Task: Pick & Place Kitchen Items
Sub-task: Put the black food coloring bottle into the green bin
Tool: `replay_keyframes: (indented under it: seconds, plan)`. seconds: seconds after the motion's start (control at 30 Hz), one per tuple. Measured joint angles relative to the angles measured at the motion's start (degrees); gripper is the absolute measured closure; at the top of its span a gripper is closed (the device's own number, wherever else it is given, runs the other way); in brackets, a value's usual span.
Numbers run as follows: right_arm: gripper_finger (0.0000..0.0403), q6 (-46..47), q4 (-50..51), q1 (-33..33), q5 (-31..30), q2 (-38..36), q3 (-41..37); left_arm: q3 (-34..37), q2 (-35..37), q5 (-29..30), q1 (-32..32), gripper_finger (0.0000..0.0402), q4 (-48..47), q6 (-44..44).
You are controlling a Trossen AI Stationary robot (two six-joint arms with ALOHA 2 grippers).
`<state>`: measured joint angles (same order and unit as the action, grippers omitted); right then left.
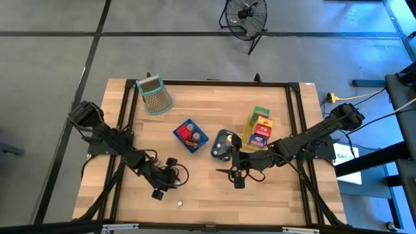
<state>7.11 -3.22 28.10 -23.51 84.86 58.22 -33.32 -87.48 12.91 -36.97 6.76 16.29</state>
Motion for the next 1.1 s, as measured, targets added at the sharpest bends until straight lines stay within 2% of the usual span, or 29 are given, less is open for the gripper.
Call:
replay_keyframes:
  seconds: [0.5, 1.1]
  plan:
    - [0.0174, 0.0, 0.0, 0.0, 0.2, 0.0, 0.0, 0.0, 0.0, -0.2, 0.0, 0.0269, 0.4, -1.1]
    - [0.0173, 0.0, 0.0, 0.0, 0.2, 0.0, 0.0, 0.0, 0.0, -2.5, 1.9, 0.0270, 0.4, -3.5]
